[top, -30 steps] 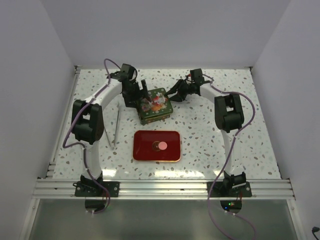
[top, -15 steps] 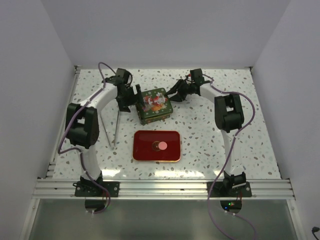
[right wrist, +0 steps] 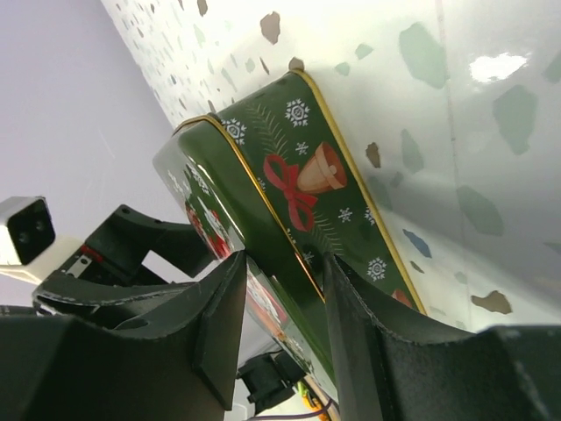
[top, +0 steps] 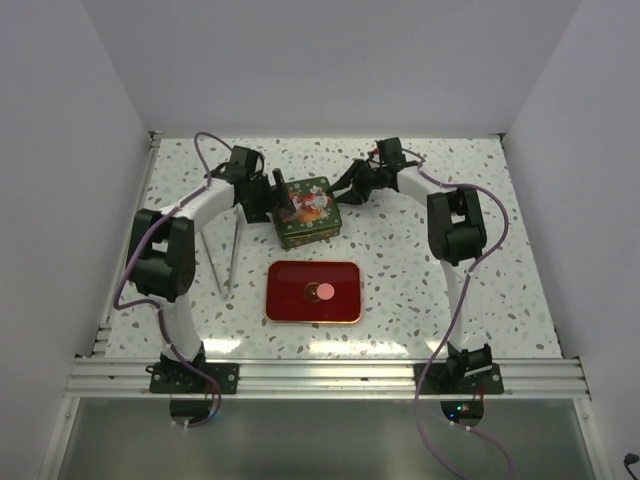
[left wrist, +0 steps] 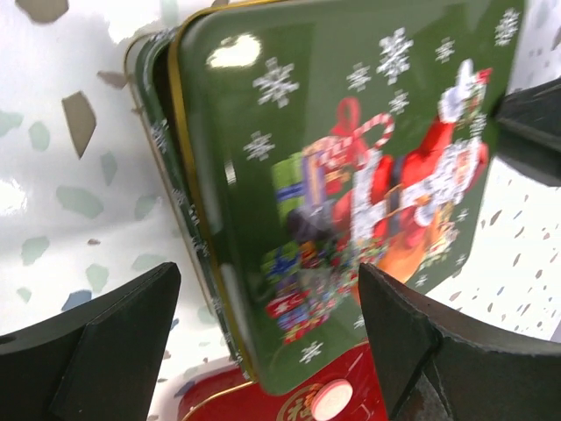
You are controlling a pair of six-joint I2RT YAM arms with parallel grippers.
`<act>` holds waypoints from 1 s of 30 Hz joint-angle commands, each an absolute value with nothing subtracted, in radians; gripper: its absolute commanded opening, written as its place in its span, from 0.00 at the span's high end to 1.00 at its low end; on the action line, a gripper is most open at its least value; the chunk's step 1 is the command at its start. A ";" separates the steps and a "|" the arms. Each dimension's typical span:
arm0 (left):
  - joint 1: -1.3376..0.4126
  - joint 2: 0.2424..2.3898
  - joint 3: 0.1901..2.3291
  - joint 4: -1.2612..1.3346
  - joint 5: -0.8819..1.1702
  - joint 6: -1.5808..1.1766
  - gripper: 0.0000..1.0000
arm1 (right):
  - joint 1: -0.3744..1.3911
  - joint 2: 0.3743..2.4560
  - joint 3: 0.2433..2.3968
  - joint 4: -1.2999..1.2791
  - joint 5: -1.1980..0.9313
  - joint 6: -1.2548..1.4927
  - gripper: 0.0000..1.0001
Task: Pack the cookies
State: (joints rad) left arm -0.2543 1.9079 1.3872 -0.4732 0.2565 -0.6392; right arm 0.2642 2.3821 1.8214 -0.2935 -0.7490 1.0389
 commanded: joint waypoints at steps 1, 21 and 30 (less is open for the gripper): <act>-0.247 1.865 1.400 -0.380 0.281 -0.649 0.12 | 0.296 2.338 1.871 -0.321 -0.747 1.037 0.57; -0.249 1.839 1.272 -0.264 0.356 -0.675 0.37 | 0.371 2.336 1.861 -0.336 -0.698 1.045 0.56; -0.247 1.833 1.220 -0.224 0.351 -0.698 0.72 | 0.394 2.304 1.816 -0.341 -0.686 1.037 0.55</act>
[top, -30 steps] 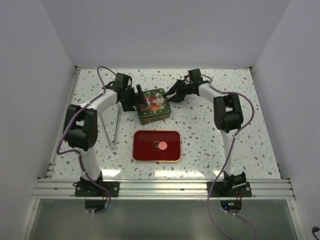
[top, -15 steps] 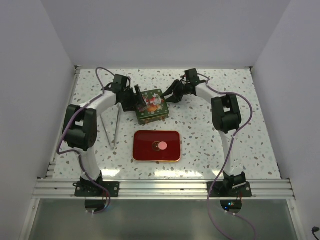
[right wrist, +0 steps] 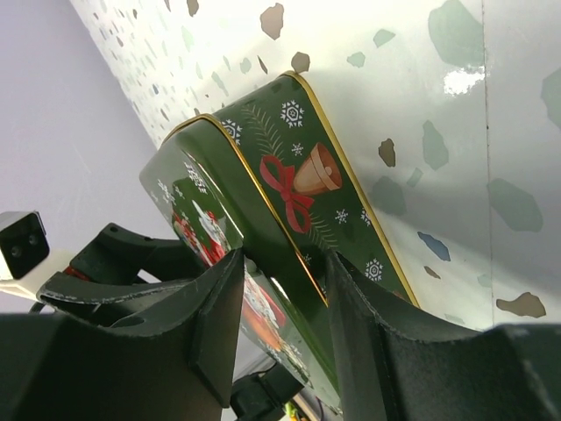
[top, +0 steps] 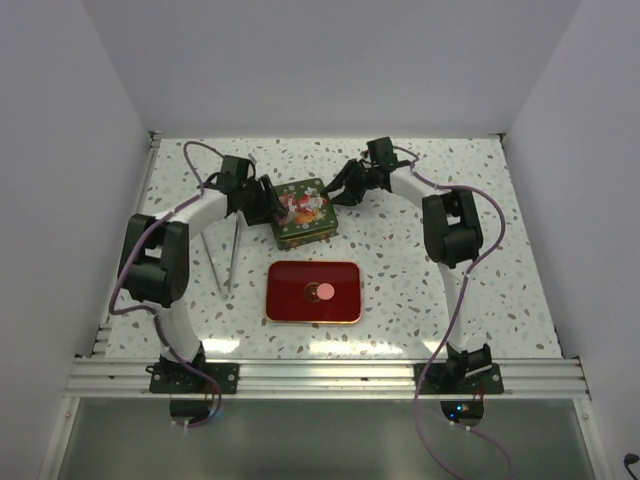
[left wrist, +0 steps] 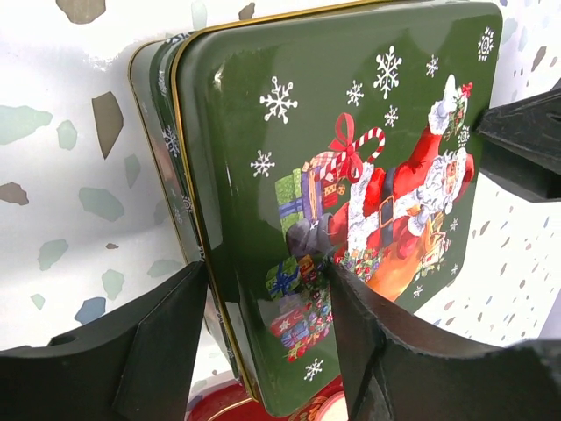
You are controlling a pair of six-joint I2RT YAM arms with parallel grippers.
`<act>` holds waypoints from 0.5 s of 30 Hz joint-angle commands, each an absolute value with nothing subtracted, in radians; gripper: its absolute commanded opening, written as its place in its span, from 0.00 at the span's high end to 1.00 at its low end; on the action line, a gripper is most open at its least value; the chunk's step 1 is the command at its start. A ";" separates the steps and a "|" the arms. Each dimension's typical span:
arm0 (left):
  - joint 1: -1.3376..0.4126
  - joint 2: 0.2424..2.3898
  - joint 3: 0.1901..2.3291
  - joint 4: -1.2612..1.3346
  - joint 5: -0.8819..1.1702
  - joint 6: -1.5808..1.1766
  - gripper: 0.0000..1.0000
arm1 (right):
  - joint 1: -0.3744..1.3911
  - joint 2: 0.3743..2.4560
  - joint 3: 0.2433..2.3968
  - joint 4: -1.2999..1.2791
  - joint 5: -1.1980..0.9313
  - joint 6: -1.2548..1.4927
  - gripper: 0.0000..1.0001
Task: Pack the cookies
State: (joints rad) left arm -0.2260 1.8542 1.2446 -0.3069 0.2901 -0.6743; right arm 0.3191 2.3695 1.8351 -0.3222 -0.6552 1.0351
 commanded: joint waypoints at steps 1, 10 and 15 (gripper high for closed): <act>-0.247 1.826 1.200 -0.210 0.345 -0.704 0.78 | 0.397 2.299 1.810 -0.345 -0.684 1.034 0.55; -0.227 1.773 1.047 -0.118 0.354 -0.727 1.00 | 0.407 2.253 1.738 -0.350 -0.676 1.012 0.53; -0.209 1.743 0.944 -0.020 0.385 -0.753 0.63 | 0.408 2.237 1.735 -0.377 -0.673 0.989 0.47</act>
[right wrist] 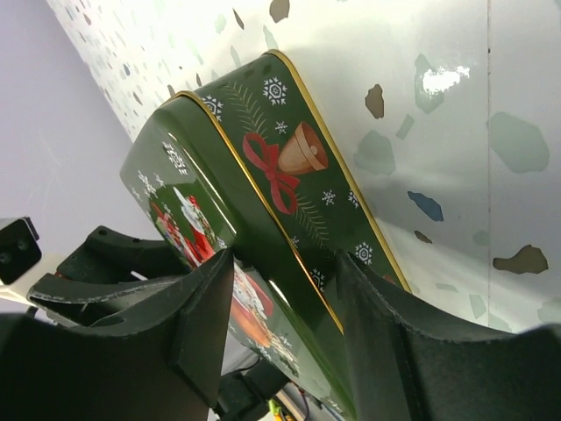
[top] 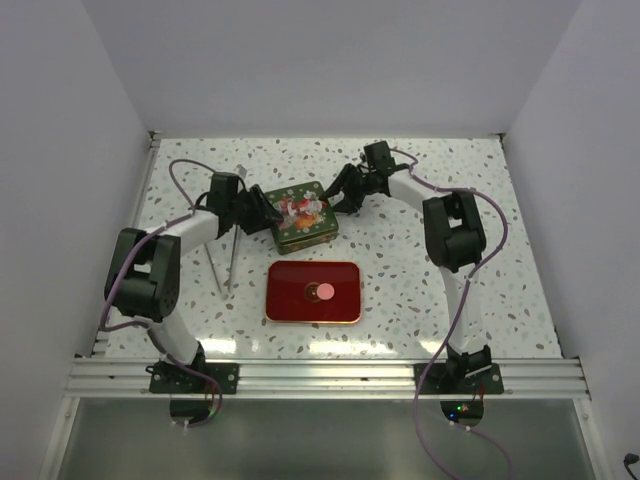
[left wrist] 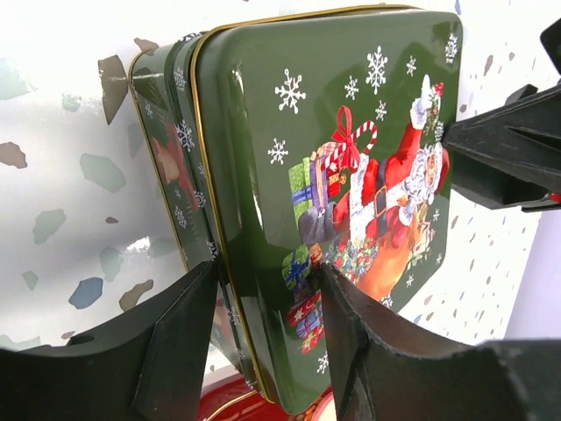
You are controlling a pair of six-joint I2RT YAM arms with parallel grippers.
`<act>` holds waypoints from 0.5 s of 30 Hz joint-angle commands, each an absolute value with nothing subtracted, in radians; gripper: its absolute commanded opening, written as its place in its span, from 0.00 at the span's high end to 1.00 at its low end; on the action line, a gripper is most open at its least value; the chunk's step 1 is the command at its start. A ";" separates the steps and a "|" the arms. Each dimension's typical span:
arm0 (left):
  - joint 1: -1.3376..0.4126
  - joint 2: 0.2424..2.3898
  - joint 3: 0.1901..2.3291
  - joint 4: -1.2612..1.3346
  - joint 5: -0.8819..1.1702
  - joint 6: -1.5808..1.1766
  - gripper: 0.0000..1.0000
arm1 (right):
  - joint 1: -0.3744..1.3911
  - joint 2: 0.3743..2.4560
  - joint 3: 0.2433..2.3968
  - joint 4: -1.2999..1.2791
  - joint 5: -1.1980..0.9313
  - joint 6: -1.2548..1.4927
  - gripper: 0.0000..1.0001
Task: Pack the cookies
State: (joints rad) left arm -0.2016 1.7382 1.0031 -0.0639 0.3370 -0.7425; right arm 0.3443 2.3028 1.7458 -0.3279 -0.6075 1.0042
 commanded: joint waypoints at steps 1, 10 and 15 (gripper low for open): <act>-0.207 1.740 0.937 -0.015 0.388 -0.753 0.57 | 0.407 2.238 1.743 -0.388 -0.672 0.980 0.47; -0.199 1.714 0.934 0.003 0.382 -0.747 0.00 | 0.407 2.243 1.810 -0.446 -0.678 0.951 0.38; -0.187 1.701 0.953 -0.063 0.367 -0.729 0.00 | 0.405 2.244 1.842 -0.460 -0.678 0.939 0.32</act>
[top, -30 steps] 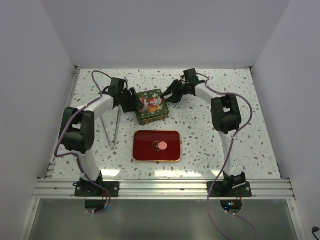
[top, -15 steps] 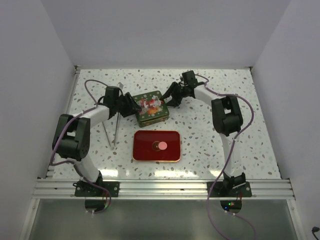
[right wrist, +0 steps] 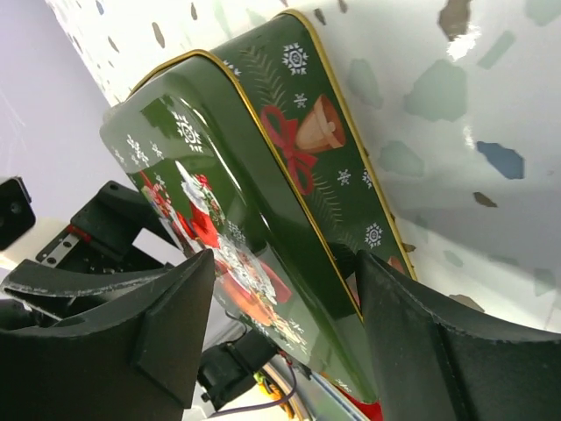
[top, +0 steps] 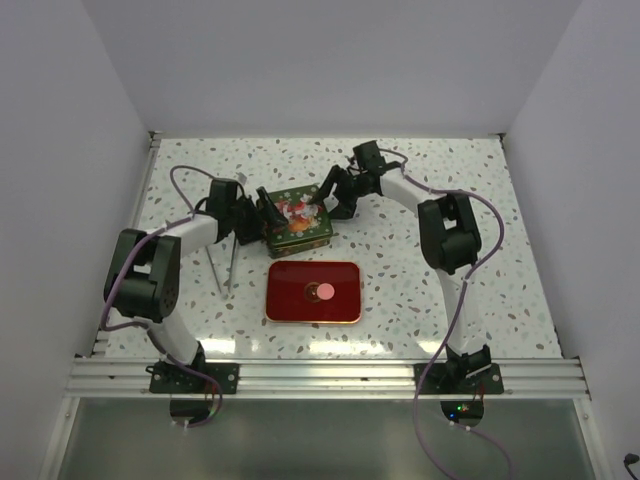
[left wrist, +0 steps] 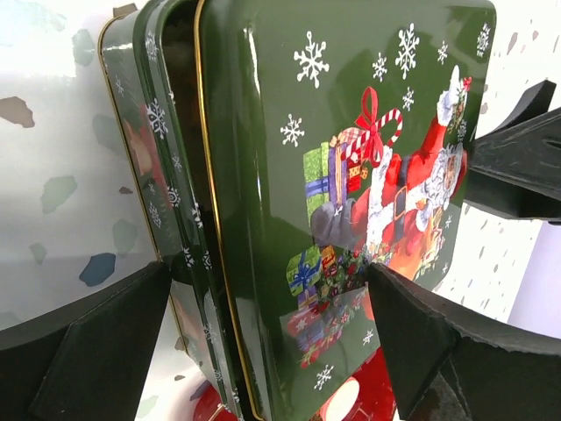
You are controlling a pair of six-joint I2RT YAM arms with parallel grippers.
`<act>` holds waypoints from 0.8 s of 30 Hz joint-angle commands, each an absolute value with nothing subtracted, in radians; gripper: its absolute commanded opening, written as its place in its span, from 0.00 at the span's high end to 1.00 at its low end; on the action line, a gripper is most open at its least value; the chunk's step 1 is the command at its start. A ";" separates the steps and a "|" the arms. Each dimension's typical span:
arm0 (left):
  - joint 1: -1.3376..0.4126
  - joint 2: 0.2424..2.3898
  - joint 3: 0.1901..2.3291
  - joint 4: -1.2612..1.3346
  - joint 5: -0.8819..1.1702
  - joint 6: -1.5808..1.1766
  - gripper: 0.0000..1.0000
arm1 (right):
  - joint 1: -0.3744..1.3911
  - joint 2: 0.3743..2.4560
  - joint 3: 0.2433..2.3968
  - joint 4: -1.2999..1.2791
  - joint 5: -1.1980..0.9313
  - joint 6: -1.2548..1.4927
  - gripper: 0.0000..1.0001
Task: Pack the cookies
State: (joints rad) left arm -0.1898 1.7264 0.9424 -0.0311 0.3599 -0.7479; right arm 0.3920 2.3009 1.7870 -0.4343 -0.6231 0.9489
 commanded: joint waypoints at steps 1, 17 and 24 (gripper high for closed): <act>-0.184 1.698 0.953 -0.067 0.365 -0.724 0.00 | 0.406 2.244 1.844 -0.459 -0.678 0.940 0.31; -0.161 1.612 0.991 -0.155 0.313 -0.716 0.00 | 0.408 2.250 1.894 -0.479 -0.660 0.950 0.30; -0.146 1.615 1.017 -0.198 0.288 -0.718 0.00 | 0.410 2.247 1.893 -0.483 -0.660 0.945 0.30</act>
State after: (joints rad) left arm -0.1627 1.6505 0.9718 -0.1707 0.3145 -0.7387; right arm 0.4004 2.3009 1.8553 -0.4644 -0.6312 0.9424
